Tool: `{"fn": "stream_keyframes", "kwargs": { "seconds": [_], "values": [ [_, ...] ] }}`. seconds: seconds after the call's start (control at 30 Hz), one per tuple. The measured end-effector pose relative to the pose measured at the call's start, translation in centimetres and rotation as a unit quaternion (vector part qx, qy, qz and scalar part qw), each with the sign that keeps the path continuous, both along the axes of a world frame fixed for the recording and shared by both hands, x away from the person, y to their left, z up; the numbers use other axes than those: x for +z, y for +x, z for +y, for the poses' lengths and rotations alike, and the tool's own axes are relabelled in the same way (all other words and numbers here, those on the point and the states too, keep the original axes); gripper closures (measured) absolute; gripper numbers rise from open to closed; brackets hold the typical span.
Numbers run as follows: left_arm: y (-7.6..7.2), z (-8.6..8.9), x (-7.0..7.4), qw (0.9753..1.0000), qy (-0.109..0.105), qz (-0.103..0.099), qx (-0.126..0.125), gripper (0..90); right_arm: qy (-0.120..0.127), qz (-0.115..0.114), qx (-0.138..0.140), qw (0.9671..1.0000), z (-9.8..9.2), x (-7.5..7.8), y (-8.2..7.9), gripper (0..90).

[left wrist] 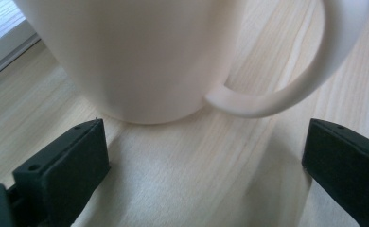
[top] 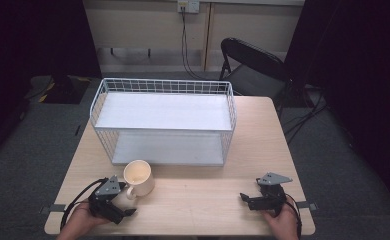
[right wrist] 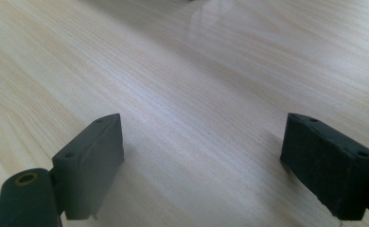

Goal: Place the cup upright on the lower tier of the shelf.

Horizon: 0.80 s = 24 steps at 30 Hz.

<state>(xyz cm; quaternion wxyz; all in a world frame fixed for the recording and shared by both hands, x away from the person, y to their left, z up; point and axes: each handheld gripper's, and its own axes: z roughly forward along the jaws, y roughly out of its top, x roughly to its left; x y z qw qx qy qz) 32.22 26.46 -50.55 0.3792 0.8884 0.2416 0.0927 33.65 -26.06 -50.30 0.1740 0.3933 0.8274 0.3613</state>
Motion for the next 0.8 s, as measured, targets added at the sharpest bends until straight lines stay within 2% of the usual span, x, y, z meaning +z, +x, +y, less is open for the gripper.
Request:
{"fn": "stream_keyframes", "kwargs": {
  "seconds": [0.1, 0.23, 0.47, 0.6, 0.7, 0.8],
  "values": [
    [0.0, 0.3, 0.1, 1.0, 0.0, 0.002, 0.002, 4.1, 0.0, 0.0, 0.0, 1.0, 0.0, 0.0, 0.0, 13.3],
    [0.0, 0.8, 0.5, 1.0, -0.001, 0.003, 0.009, 17.2, 0.0, 0.0, 0.0, 1.0, 0.0, 0.0, 0.0, 13.3],
    [0.0, 1.1, 0.8, 0.9999, 0.005, 0.01, -0.003, 17.9, 0.0, 0.0, 0.0, 1.0, 0.0, 0.0, 0.0, 13.3],
    [0.0, 1.7, 1.3, 1.0, -0.005, 0.005, -0.003, 20.2, 0.0, 0.0, 0.0, 1.0, 0.0, 0.0, 0.0, 13.3],
    [-0.1, 2.3, 1.8, 0.9998, -0.019, 0.003, 0.006, 21.1, 0.0, 0.0, 0.0, 1.0, 0.0, 0.0, 0.0, 13.2],
    [-0.2, 2.8, 2.3, 0.9997, -0.022, -0.002, 0.012, 22.0, 0.0, 0.0, 0.0, 1.0, 0.0, 0.0, 0.0, 13.3]
  ]
}}
